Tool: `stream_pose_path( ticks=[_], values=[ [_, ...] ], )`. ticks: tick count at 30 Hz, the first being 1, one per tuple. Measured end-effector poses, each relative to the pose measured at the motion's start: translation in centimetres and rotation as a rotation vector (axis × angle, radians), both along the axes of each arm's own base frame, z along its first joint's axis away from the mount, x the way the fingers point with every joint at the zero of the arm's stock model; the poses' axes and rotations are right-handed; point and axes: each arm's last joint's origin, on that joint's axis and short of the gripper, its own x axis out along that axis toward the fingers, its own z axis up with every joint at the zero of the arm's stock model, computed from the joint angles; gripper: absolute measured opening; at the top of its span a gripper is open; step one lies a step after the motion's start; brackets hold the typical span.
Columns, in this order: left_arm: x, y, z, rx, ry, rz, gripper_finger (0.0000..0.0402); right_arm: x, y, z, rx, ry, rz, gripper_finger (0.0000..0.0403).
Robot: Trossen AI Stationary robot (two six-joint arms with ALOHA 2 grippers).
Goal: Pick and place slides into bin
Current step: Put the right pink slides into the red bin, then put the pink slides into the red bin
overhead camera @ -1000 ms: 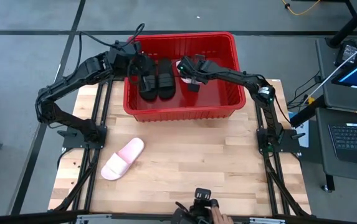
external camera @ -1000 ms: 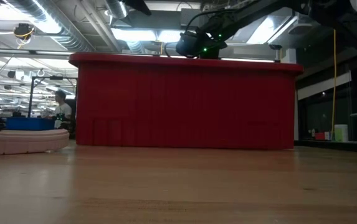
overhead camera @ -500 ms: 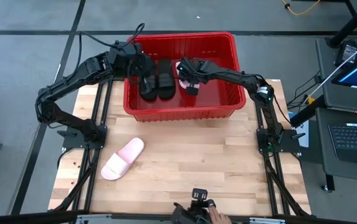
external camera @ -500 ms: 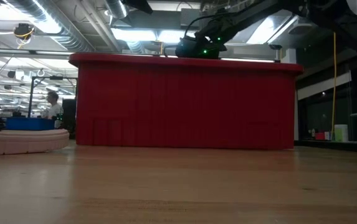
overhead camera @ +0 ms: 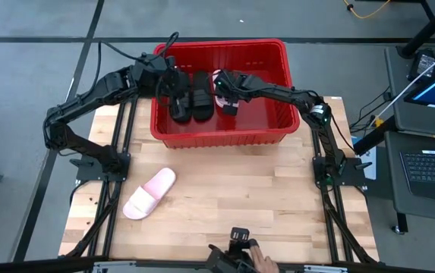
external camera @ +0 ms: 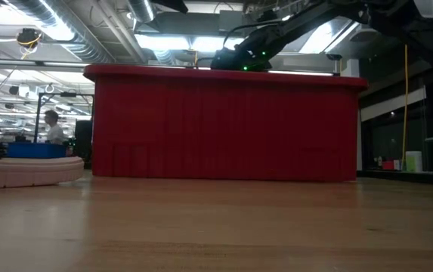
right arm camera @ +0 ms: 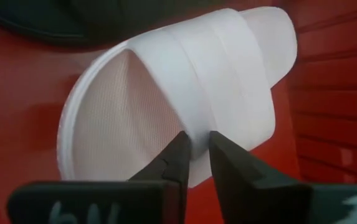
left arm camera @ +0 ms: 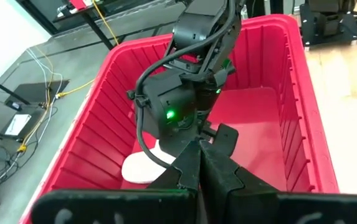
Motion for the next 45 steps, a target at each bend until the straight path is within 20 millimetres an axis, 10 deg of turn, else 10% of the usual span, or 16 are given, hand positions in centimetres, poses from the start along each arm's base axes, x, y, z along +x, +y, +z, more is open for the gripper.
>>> stream_pose_path(
  ticks=[21,33,45],
  values=[
    [0.0,0.0,0.0,0.003,0.002,-0.002,0.0001,-0.4,0.3,-0.2,0.059,0.037,0.016,0.0175],
    [-1.5,-0.7,0.2,0.037,0.074,-0.036,0.0002,-0.1,0.2,5.1,0.022,-0.010,0.015,0.0175],
    [-4.8,-3.0,1.2,-0.047,0.051,-0.033,0.0001,-0.8,0.7,10.1,-0.061,-0.018,-0.012,0.0012]
  ],
)
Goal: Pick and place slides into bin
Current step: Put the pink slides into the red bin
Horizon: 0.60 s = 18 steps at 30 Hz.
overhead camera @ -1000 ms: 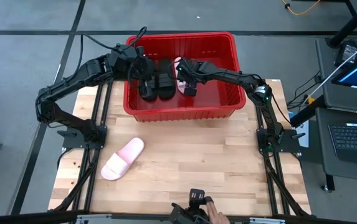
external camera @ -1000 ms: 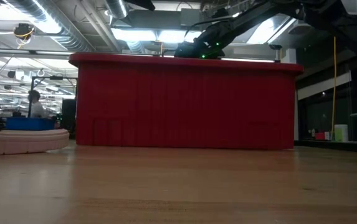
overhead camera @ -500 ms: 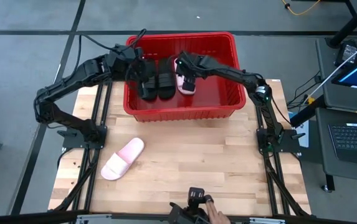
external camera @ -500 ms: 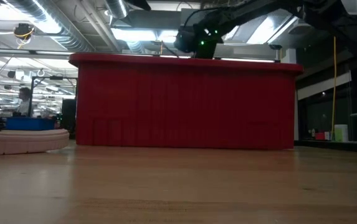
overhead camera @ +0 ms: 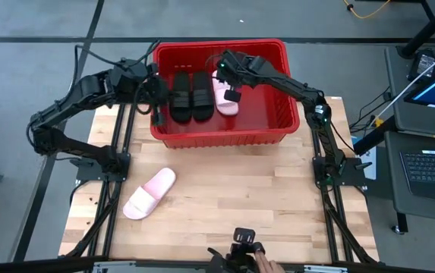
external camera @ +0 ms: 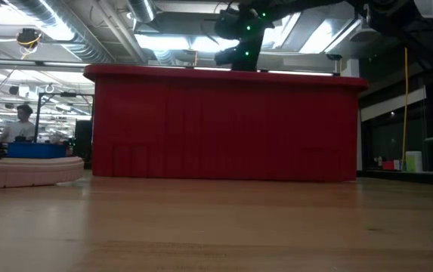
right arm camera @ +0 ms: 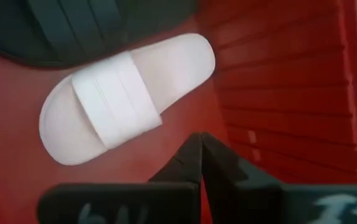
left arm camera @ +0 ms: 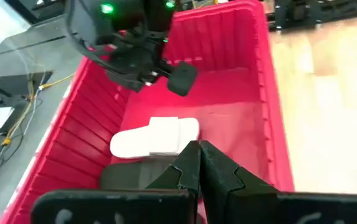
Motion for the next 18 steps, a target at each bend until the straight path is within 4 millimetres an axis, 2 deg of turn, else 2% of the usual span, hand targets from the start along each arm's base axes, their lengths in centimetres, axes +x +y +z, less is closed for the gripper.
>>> stream_pose_path(
  ticks=[4,7,13,18],
  values=[
    [-0.8,-1.0,-0.2,-0.006,0.051,-0.049,0.0005,0.1,0.5,1.3,-0.017,-0.022,0.019,0.0005],
    [-1.6,-1.8,-0.7,-0.072,0.112,-0.101,0.0005,0.3,1.7,2.2,-0.027,-0.008,0.062,0.0006],
    [-2.3,-2.7,-1.5,-0.241,0.168,-0.038,0.0006,0.8,5.3,4.2,-0.053,-0.048,0.150,0.0004],
    [-2.5,-3.6,-1.8,-0.282,0.216,-0.083,0.0020,1.0,9.3,6.0,-0.087,-0.103,0.171,0.0003]
  ],
)
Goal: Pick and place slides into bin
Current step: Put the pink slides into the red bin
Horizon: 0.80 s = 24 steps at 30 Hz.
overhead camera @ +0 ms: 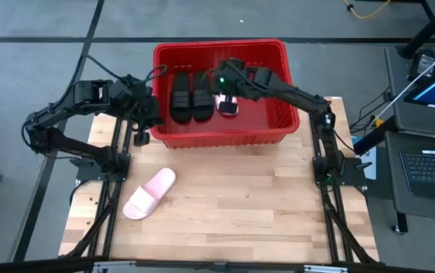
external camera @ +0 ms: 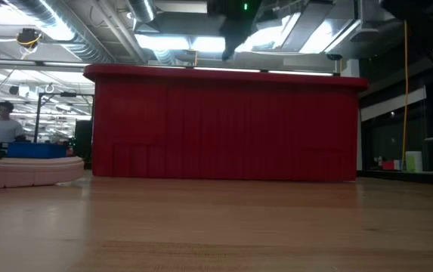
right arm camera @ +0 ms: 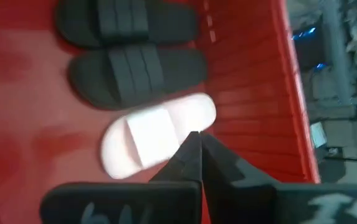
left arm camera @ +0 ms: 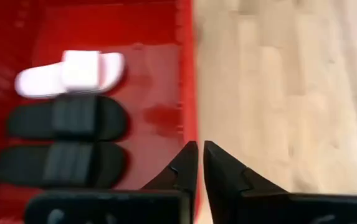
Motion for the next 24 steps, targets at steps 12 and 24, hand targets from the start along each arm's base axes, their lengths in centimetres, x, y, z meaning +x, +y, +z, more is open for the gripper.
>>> stream_pose_path(
  ticks=[12,24],
  values=[
    [-0.2,-2.7,-0.8,-0.216,0.103,-0.081,0.0128,-3.6,10.0,4.8,0.108,-0.141,0.029,0.0002],
    [0.3,-6.7,-3.0,-0.375,0.215,0.022,0.0133,-3.5,16.2,1.4,0.181,-0.050,0.081,0.0000]
  ],
)
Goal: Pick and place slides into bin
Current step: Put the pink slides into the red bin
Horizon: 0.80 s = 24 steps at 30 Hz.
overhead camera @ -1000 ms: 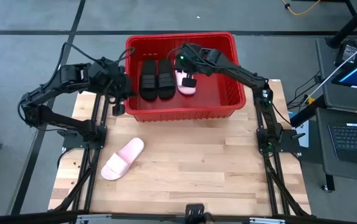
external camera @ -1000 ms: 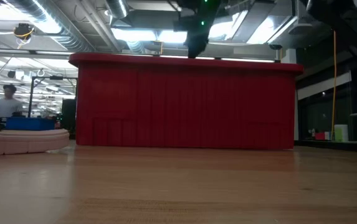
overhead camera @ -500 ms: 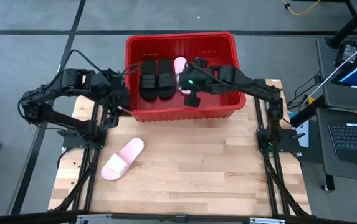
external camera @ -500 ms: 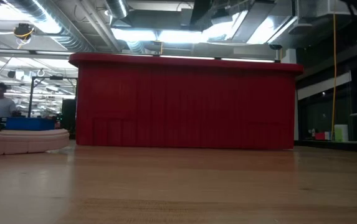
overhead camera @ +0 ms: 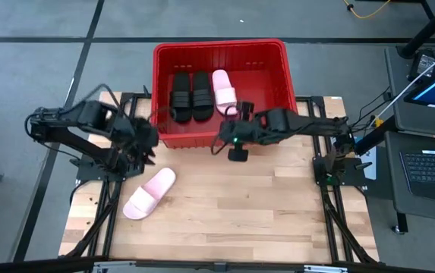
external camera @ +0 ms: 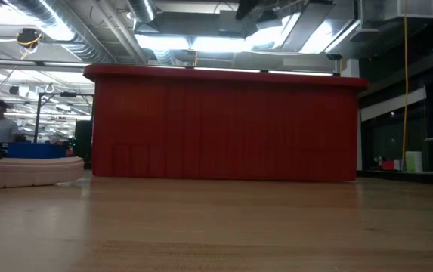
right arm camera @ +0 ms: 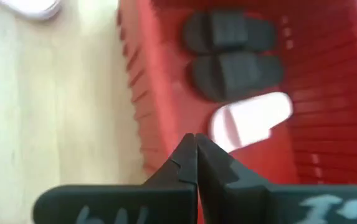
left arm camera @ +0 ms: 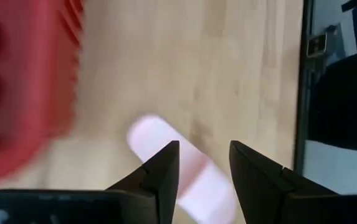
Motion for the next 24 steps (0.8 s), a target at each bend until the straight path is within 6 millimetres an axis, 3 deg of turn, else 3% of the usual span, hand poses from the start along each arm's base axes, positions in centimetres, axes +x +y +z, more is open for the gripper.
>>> stream_pose_path(
  ticks=[5,11,18,24],
  values=[
    [1.2,-2.9,-3.6,-0.056,0.044,-0.007,0.0127,-1.1,1.5,-2.6,0.040,-0.021,0.012,0.0000],
    [3.2,-5.9,-6.5,-0.141,-0.104,-0.004,0.0126,-5.6,2.7,-5.0,0.139,-0.201,0.062,0.0000],
    [3.2,-6.8,-8.2,-0.193,0.009,0.068,0.0127,-9.3,4.9,-6.6,0.269,-0.476,0.129,0.0000],
    [3.4,-7.0,-9.7,-0.135,0.146,0.016,0.0127,-9.7,6.6,-8.4,0.277,-0.497,0.141,0.0000]
  ],
)
